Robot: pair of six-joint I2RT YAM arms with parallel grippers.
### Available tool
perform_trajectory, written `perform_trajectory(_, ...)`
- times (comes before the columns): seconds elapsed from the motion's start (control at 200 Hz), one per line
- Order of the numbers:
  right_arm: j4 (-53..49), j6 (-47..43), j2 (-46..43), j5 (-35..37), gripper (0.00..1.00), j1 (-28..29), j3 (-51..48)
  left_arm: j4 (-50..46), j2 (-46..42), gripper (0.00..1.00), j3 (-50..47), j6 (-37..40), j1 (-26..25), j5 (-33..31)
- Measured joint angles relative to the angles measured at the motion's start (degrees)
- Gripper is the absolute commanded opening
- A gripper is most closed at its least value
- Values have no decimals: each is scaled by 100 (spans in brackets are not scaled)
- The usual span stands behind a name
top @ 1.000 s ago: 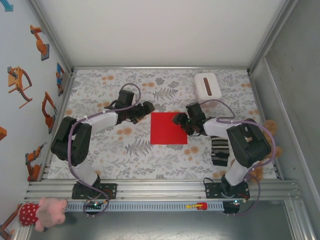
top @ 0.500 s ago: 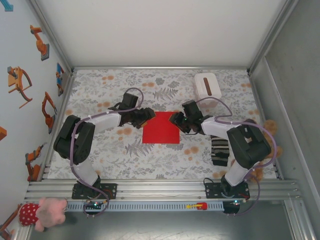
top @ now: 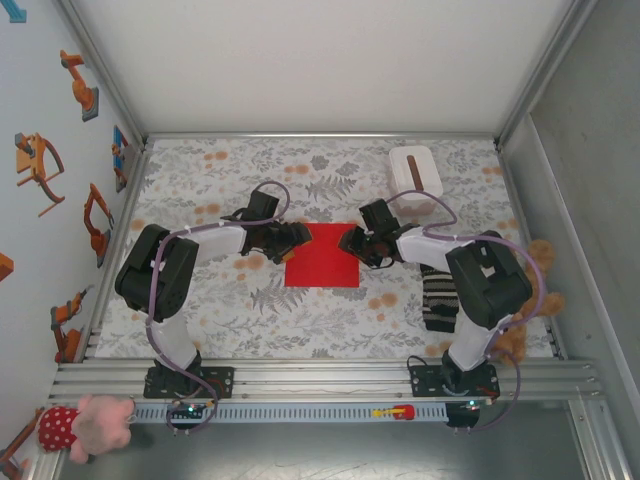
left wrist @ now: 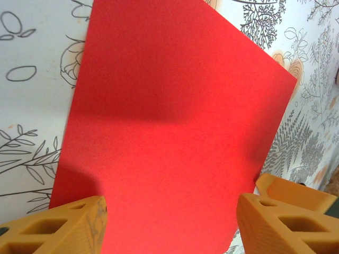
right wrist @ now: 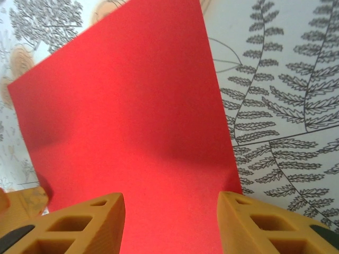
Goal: Fold a paper plane with a square sheet of paper (pick it up from the middle)
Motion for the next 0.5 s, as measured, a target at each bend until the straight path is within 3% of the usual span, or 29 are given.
perform_trajectory(0.501,74,-59,205,-210,43,-11,111,-22,85,73,17,0,-20,22)
